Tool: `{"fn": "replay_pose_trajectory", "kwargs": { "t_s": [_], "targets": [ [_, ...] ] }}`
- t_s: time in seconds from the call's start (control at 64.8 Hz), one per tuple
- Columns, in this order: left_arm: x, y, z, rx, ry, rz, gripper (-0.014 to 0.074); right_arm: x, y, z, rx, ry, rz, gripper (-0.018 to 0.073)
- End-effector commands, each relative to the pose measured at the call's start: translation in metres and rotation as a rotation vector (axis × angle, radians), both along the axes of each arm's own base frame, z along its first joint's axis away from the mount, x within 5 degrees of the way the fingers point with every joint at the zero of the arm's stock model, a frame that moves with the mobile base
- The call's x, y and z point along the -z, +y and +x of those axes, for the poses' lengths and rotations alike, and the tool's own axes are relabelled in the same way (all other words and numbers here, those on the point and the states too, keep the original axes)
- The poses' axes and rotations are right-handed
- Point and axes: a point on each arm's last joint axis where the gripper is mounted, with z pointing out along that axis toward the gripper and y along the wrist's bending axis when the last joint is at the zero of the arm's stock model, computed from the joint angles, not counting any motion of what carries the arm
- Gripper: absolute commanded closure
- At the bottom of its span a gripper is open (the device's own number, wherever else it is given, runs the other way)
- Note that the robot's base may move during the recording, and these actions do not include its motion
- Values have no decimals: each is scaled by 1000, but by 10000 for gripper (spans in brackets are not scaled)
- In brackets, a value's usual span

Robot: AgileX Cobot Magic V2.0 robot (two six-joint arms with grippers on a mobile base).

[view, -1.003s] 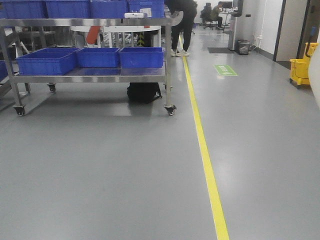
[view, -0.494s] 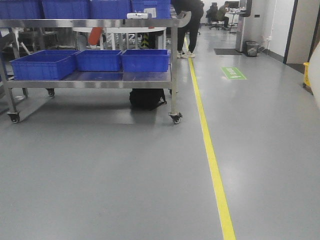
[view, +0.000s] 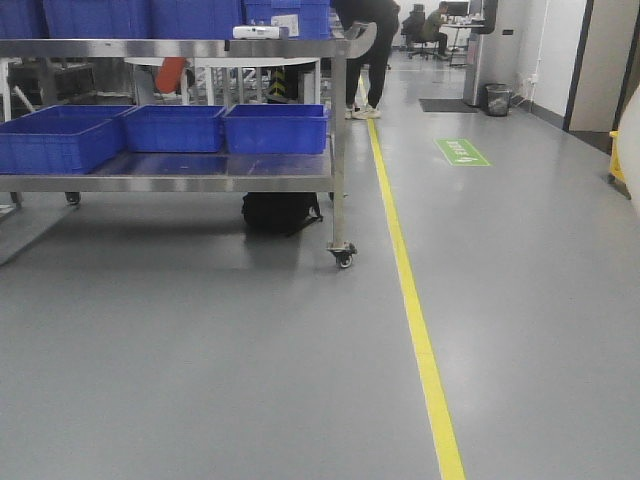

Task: Move white bin to right shelf second layer
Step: 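Drive forward along the yellow floor line carrying the bin, then turn the base past the blue-bin carts toward the windows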

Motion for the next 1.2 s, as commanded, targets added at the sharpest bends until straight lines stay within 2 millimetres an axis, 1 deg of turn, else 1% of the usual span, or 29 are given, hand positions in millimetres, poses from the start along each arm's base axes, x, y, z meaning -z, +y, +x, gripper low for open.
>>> {"fn": "replay_pose_trajectory", "kwargs": {
  "t_s": [0.0, 1.189],
  "targets": [
    [4, 0, 0, 2, -65, -7, 512, -19, 0, 2, -1, -128, -8, 510],
    [4, 0, 0, 2, -65, -7, 512, -19, 0, 2, -1, -128, -8, 510]
  ]
}}
